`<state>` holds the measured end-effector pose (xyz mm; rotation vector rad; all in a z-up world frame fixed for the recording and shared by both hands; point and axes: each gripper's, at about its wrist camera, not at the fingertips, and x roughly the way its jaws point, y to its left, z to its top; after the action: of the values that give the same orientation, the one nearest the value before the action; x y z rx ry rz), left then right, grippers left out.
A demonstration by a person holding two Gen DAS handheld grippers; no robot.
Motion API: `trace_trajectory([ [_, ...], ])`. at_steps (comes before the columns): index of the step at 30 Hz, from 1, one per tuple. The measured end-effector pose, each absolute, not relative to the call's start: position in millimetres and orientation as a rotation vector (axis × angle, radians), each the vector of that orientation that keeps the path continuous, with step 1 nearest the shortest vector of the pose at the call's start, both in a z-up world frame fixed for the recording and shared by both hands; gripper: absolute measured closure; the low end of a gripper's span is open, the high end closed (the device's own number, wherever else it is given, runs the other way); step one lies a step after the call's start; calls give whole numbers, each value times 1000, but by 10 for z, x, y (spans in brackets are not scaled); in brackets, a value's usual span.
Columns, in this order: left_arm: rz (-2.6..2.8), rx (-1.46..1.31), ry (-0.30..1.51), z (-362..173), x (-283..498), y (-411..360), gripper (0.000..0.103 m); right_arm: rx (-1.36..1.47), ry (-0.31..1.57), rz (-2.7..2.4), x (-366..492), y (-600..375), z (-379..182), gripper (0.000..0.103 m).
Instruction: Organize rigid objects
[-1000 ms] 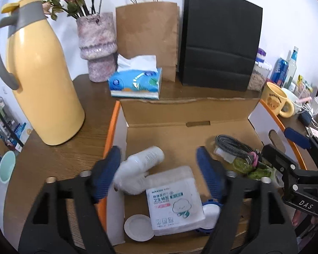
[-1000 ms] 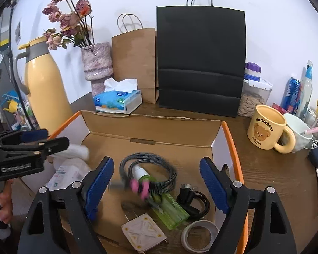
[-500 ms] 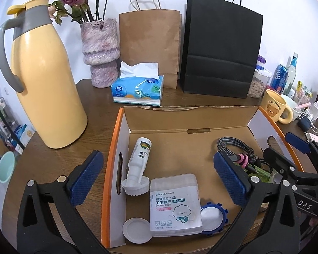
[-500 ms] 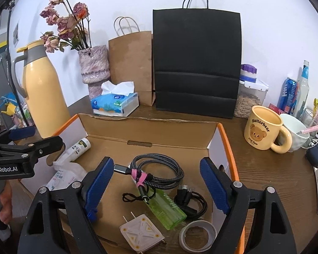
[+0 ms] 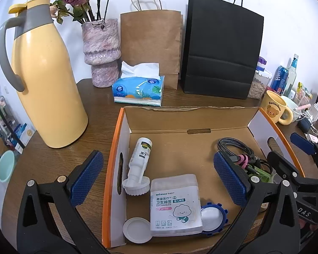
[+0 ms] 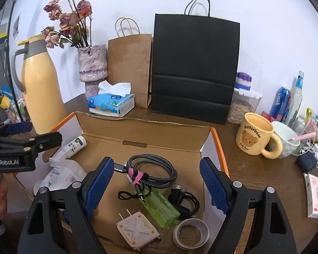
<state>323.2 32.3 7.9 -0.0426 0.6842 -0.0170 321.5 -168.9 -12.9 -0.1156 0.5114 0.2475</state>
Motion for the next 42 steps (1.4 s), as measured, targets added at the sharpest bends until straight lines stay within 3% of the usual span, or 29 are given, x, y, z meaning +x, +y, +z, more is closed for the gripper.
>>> trace_trajectory([
  [1, -15, -44, 684, 83, 3229, 325, 0, -120, 511, 246, 3201, -1689, -128, 29],
  [2, -13, -46, 684, 90, 3225, 326, 0, -122, 509, 240, 3185, -1695, -125, 43],
  [7, -12, -48, 663, 213, 3115, 308, 0, -115, 498, 234, 3069, -1756, -81, 46],
  [8, -15, -41, 655, 250, 3071, 294, 0, -108, 489, 238, 3010, -1779, -58, 42],
  [9, -17, -36, 649, 281, 3022, 282, 0, -107, 486, 241, 2975, -1788, -45, 22],
  [11, -19, -27, 642, 338, 2901, 263, 0, -90, 458, 264, 2845, -1831, 3, 0],
  [26, -4, -12, 576, 628, 1748, 313, 0, -81, 372, 287, 1762, -1903, 245, 0],
  [42, 26, 0, 507, 456, 691, 326, 0, -48, 375, 290, 716, -1953, 287, 0],
])
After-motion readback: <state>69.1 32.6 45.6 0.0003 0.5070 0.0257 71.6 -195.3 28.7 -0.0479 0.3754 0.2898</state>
